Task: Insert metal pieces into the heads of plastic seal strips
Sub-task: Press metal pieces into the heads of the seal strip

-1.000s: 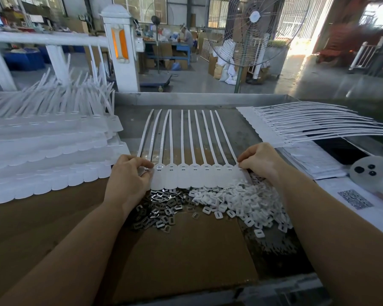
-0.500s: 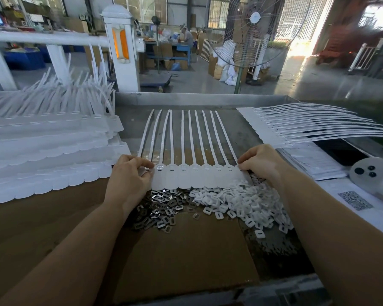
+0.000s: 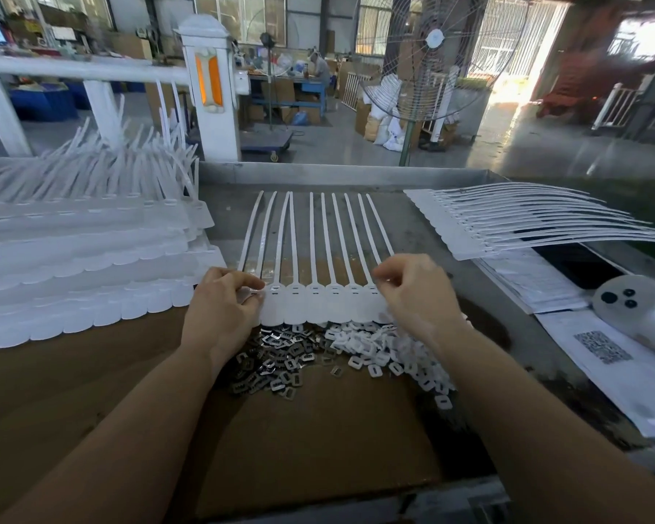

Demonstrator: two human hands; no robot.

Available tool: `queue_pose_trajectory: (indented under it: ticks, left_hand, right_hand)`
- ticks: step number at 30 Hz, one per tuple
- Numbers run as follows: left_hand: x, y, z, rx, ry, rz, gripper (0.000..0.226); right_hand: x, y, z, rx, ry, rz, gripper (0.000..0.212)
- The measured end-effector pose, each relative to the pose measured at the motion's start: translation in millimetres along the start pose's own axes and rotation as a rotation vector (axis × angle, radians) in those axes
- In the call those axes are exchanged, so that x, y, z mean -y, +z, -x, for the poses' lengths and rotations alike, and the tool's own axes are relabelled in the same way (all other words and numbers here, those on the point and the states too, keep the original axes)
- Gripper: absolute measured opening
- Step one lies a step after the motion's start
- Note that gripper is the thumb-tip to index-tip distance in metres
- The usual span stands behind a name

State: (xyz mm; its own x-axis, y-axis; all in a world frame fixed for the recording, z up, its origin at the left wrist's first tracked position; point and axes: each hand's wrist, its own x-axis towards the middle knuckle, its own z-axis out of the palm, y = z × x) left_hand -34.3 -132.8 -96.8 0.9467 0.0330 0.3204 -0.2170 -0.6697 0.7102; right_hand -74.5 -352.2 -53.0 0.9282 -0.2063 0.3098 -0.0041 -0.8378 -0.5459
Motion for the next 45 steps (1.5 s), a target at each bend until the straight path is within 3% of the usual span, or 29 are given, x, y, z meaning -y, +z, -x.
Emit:
queue_pose_trajectory:
  ticks: [14, 21, 26, 32, 45]
  left_hand:
    - [-0.6, -4.9, 1.8, -0.066, 0.009, 0.044, 0.023]
    - [0.4, -6.1, 0.9, -0.106, -0.011, 0.085, 0.038]
    - [-0.5, -7.1, 1.4, -0.098, -0.028, 0.071, 0.034]
    - [-0.3, -5.4, 2.4, -0.067, -0.055, 0.046, 0.027]
    - [-6.6, -5.5, 5.7, -0.085, 0.016, 0.035, 0.014]
  right_hand:
    - [26.7, 48.3, 38.6, -0.049, -0.307, 0.18, 0.027]
    - [25.5, 50.5, 42.2, -0.08, -0.413, 0.283, 0.019]
    - [26.9, 48.9, 41.2, -0.163, -0.521, 0.414, 0.009]
    - [29.5, 47.5, 41.7, -0.258, -0.621, 0.477, 0.017]
    - [26.4, 51.4, 44.0, -0.205, -0.538, 0.362, 0.02]
